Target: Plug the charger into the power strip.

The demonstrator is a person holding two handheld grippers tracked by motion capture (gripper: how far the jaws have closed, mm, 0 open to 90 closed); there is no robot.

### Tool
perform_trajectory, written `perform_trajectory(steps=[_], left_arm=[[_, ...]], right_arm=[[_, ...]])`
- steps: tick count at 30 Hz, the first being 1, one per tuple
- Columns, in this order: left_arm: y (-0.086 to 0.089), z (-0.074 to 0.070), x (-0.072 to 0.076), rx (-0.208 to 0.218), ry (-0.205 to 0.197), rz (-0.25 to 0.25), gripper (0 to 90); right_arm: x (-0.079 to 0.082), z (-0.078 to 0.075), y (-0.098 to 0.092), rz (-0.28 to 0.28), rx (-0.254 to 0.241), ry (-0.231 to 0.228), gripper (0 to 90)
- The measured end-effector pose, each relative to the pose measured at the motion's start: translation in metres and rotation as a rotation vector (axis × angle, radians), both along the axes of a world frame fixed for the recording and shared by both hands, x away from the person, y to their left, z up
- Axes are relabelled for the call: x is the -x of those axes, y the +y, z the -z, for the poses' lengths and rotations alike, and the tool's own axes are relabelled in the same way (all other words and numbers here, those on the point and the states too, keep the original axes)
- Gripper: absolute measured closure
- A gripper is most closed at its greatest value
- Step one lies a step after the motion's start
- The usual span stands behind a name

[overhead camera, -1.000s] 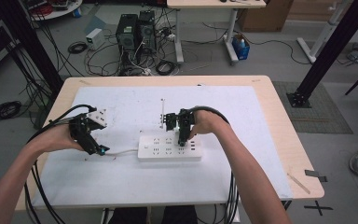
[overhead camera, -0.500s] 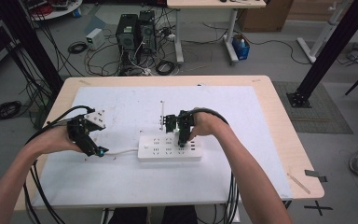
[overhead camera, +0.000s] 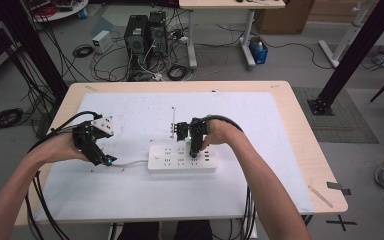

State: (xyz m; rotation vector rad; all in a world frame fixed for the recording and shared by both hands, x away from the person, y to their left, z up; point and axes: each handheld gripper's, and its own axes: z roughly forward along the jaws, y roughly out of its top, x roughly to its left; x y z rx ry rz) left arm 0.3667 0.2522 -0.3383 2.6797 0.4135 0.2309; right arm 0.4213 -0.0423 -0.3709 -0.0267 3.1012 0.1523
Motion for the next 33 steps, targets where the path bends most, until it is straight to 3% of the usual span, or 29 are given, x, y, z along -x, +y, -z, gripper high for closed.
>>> perform_trajectory(steps=[3,11,18,20,23,26,29,32,33], left_arm=[[-0.001,0.000,0.001,0.003,-0.002,0.005,11.8],[0.002,0.000,0.001,0.003,0.000,-0.003,11.8],[0.005,-0.002,0.000,-0.004,0.020,0.006,11.7],[0.005,-0.005,-0.001,-0.001,0.026,0.009,11.7],[0.006,-0.009,-0.004,-0.007,0.025,0.009,11.7],[0.006,-0.014,-0.006,-0.008,0.021,0.020,11.7],[0.005,-0.016,-0.008,-0.025,0.024,0.031,11.7],[0.003,-0.018,-0.008,-0.036,0.031,0.045,11.7],[0.003,-0.019,-0.008,-0.049,0.037,0.056,11.7]], right_arm=[[0.005,0.002,-0.004,0.011,-0.025,-0.032,62.7],[-0.002,0.004,-0.010,0.025,-0.080,0.022,62.4],[-0.001,0.004,-0.016,0.054,-0.126,0.020,60.1],[-0.001,0.002,-0.016,0.074,-0.121,0.027,48.8],[0.003,-0.005,-0.020,0.108,-0.110,-0.014,30.9],[0.010,-0.017,-0.029,0.119,-0.103,-0.058,21.5],[0.017,-0.030,-0.040,0.150,-0.094,-0.106,18.8],[0.023,-0.045,-0.053,0.184,-0.096,-0.116,16.6],[0.025,-0.048,-0.057,0.182,-0.092,-0.125,11.1]])
